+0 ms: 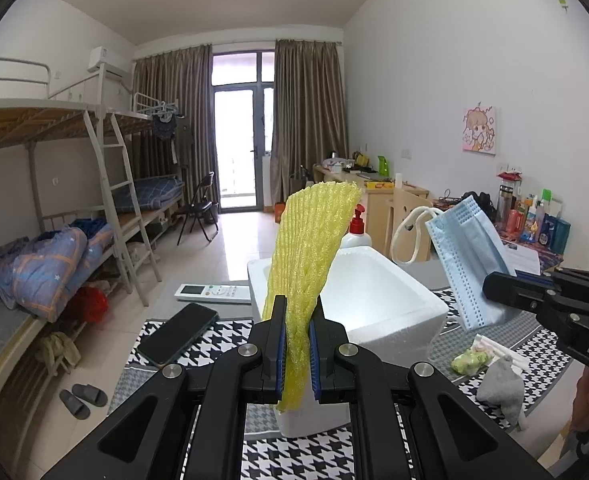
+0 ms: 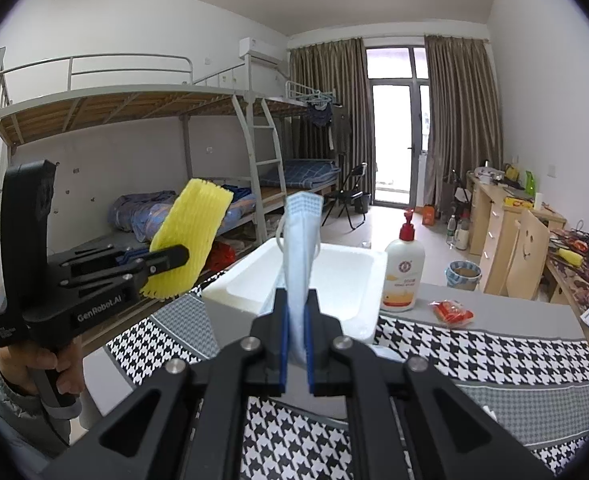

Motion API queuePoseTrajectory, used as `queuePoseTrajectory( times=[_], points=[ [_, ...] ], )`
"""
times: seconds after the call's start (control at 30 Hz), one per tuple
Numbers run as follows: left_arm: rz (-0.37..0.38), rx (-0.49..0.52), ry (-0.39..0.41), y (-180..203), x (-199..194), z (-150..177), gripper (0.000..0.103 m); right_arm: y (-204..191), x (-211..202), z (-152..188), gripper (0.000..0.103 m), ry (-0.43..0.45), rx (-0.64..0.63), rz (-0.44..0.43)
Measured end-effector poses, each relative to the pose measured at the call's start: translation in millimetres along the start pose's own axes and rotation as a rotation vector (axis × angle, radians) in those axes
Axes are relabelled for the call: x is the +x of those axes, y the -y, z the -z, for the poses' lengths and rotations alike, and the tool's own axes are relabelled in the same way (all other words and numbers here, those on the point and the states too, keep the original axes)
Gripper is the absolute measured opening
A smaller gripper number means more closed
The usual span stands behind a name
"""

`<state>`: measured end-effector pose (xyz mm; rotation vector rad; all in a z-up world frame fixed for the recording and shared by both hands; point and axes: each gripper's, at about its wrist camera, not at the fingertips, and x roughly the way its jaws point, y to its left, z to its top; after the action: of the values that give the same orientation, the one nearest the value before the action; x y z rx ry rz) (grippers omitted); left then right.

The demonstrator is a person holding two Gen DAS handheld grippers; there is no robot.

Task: Organize soft objects
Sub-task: 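Lower the blue mask into the foam box and open the right gripper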

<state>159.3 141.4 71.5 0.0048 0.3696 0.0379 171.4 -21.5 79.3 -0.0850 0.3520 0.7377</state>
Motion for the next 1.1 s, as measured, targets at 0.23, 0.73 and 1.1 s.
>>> queuePoseTrajectory(
  times=[0.23, 0.73, 1.1],
  points=[
    [0.005, 0.019, 0.003, 4, 5, -11, 0.010, 1, 1, -14, 0.009, 0.018, -0.013, 0.016],
    [0.007, 0.041, 0.009, 3, 21, -25, 0.010, -1, 15, -40, 0.009, 0.028, -0.051, 0.036],
    [-0.009, 0.018, -0.008, -10, 34, -20, 0.010, -3, 56, -38, 0.009, -0.049, -0.037, -0.009]
  ],
)
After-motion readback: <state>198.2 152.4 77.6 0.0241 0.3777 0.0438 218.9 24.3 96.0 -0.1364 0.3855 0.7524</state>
